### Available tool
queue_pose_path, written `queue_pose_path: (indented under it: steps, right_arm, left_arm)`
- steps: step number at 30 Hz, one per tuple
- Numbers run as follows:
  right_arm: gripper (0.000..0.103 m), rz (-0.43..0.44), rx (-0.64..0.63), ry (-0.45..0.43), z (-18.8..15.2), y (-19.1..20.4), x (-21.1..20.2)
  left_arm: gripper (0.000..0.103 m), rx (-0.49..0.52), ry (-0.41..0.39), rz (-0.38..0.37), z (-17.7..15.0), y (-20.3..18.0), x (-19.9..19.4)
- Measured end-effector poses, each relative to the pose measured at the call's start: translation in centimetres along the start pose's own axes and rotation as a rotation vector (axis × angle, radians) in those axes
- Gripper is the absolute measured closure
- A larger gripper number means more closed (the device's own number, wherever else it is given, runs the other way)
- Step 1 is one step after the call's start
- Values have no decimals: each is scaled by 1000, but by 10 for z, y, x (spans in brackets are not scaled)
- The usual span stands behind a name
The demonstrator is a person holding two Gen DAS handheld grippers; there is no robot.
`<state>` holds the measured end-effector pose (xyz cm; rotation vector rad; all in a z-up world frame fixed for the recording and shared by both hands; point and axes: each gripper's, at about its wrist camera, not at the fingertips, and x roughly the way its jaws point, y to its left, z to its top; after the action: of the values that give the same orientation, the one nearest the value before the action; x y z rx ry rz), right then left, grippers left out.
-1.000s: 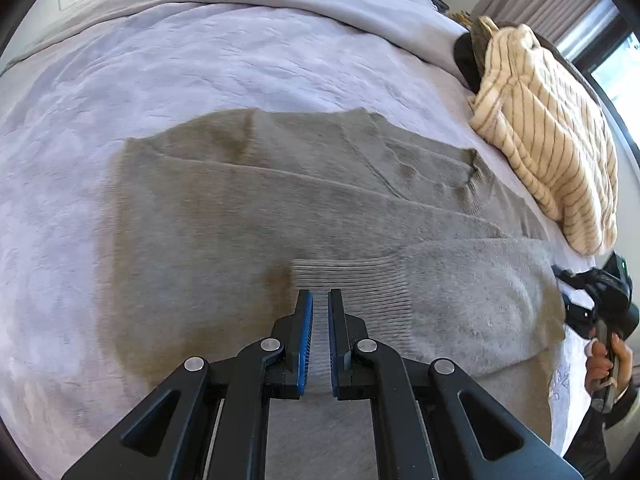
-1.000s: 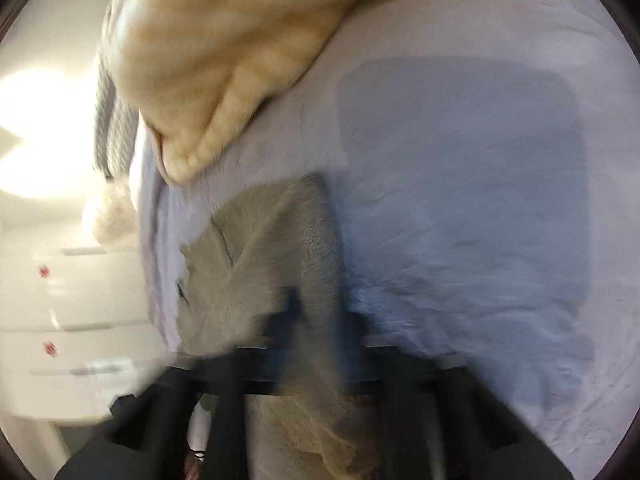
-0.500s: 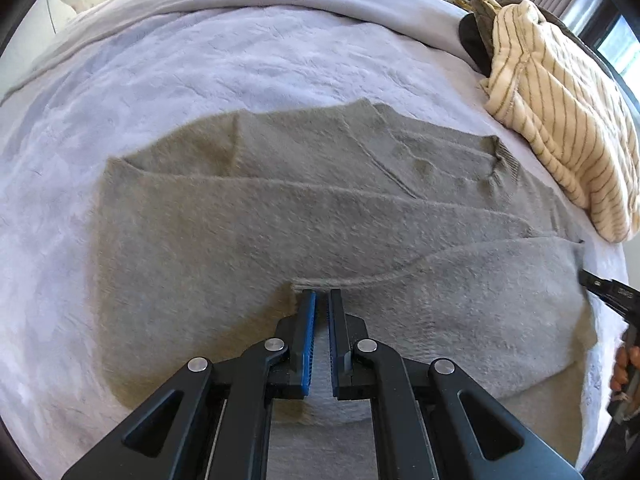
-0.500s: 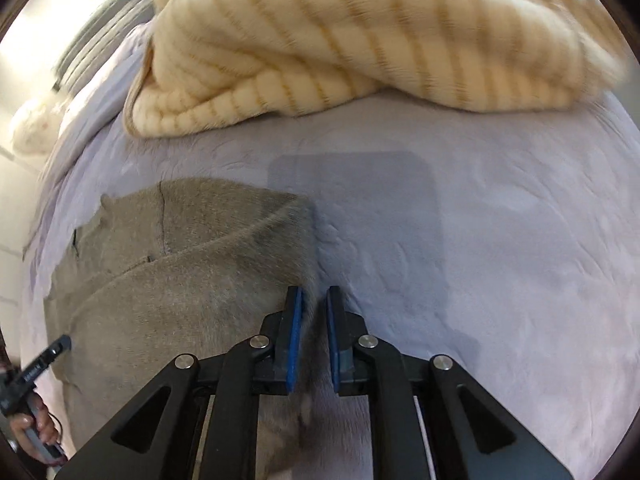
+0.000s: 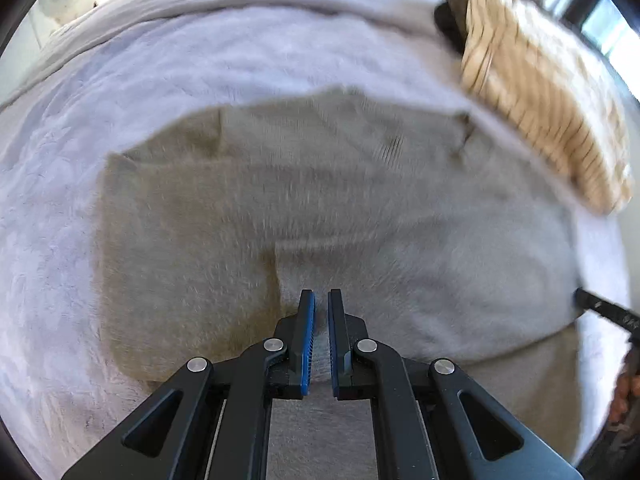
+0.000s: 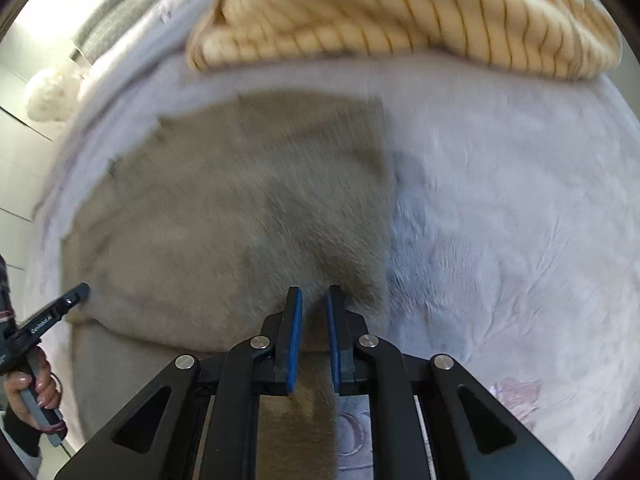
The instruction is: Fold small clothes
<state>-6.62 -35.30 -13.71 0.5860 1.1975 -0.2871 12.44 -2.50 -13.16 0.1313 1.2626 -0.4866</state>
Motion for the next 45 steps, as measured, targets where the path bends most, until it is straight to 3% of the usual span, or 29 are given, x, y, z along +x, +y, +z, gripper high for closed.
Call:
queue_pose_path:
  steps: [11, 27, 29, 30, 31, 32, 33, 35, 40, 44, 45]
  right_arm:
    - [87, 30, 101, 8, -20, -8, -29]
    - [87, 68, 116, 67, -40, 29, -28]
    - [81, 76, 116, 78, -44, 35, -29]
    - [71, 79, 115, 81, -46, 38, -29]
    - [65, 81, 113, 82, -48, 41, -30]
    - [58, 85, 109, 81, -50, 44, -31]
    - [57, 91, 99, 82, -52, 49, -33]
    - [57, 99, 87, 89, -56, 55, -35]
    - [51, 121, 72, 114, -61, 67, -39]
    - [22, 148, 49, 109, -66, 75, -45]
    - [20, 160, 46, 103, -67, 77, -48]
  left_arm:
    - [95, -34, 50, 59, -16, 28, -11]
    - [95, -60, 117, 111, -53, 43, -30]
    - [95, -58, 118, 115, -57, 44, -35]
    - [94, -55, 119, 119, -60, 45, -38]
    - [85, -51, 118, 122, -63, 44, -40]
    - [44, -50, 117, 124, -63, 43, -42]
    - [9, -54, 107, 126, -64, 44, -47]
    - [4, -42, 67, 127, -68, 43, -58]
    - [4, -23, 98, 129, -78, 41, -66]
    - [3, -21, 109, 138, -86, 34, -71]
    - [3, -20, 110, 144, -88, 34, -73]
